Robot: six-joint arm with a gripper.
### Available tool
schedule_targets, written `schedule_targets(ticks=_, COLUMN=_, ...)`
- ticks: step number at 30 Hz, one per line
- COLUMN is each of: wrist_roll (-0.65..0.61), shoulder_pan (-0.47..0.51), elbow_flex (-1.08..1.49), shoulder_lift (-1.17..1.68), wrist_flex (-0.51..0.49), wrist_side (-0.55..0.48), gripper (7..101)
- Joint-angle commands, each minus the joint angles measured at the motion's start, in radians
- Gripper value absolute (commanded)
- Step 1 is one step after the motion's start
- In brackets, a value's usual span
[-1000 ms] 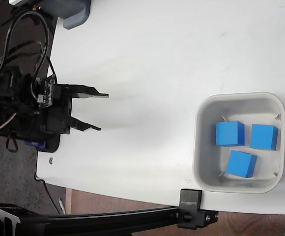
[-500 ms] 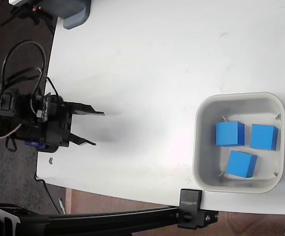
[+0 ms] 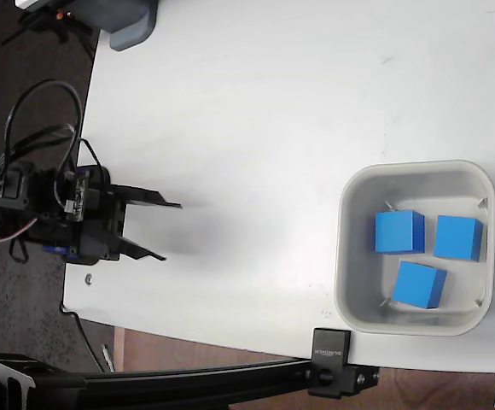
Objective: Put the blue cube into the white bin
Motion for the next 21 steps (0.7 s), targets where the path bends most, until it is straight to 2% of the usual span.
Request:
schedule_targets(ticks=1, wrist_roll=-0.009, shoulder_pan=-0.003, elbow_flex=-0.025, shoulder_lift=0.026, wrist_flex=-0.006, wrist_side=-0.014, gripper=100.3)
schedule_targets(ticks=21, wrist_roll=-0.023, shoulder_pan=-0.005, elbow_flex=-0.025, shoulder_lift=0.026, wrist_flex=-0.006, wrist_side=-0.040, gripper=100.3)
